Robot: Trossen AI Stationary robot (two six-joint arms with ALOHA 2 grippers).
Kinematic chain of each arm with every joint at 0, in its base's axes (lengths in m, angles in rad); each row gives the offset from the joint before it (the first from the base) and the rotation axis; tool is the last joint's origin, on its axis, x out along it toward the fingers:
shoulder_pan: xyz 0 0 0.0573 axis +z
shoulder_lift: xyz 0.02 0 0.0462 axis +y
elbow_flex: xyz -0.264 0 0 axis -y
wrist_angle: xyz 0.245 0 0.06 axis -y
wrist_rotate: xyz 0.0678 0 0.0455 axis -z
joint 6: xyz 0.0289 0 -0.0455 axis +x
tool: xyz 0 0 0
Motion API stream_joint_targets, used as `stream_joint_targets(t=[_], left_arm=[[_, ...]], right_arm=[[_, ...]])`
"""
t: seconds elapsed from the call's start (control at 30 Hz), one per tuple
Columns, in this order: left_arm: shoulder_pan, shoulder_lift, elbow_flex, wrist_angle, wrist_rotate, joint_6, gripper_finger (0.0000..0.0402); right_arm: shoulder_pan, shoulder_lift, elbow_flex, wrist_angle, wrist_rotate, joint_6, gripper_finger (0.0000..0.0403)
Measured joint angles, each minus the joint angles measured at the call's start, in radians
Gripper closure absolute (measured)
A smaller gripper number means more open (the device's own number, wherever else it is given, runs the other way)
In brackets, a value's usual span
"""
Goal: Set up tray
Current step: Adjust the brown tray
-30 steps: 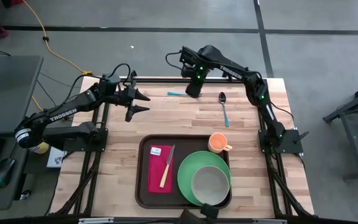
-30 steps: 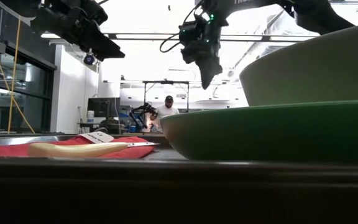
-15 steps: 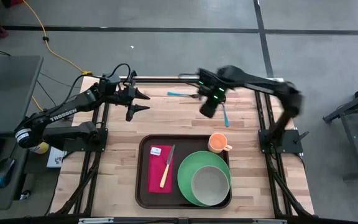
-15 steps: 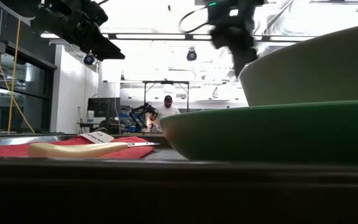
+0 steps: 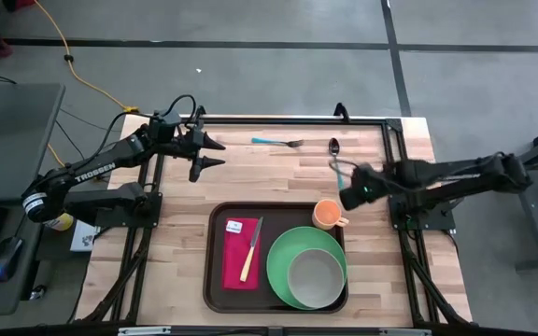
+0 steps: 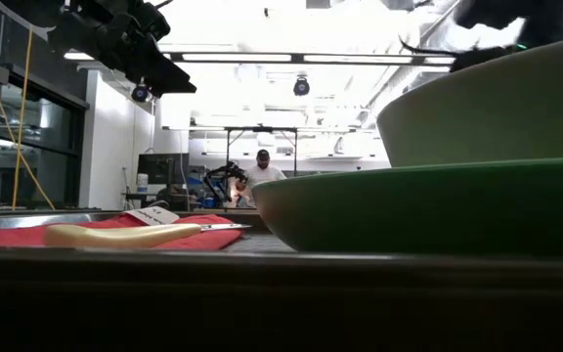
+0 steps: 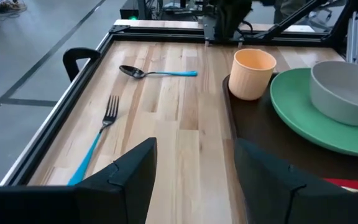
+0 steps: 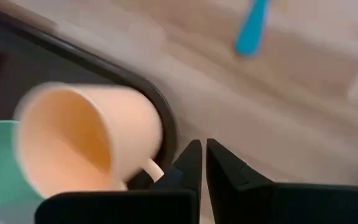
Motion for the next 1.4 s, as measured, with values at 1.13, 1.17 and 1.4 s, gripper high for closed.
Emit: stream_joint_targets(t=[1.13,1.17,1.4], left_arm=[[0.000,0.000,0.000,0.000,0.018,-0.018,0.0158],[0.000,0.000,0.000,0.000,0.018,-0.018,0.0158],[0.000,0.000,0.000,0.000,0.018,-0.006,0.0158]], right_arm=[[0.342,0.195,-0.229,0.464,0.050,0.430,0.0402],[0.342,0.195,-0.229,0.466,0.050,0.424,0.0401],[0.342,0.196,-0.231,0.484,0.057,0.401,0.0360]])
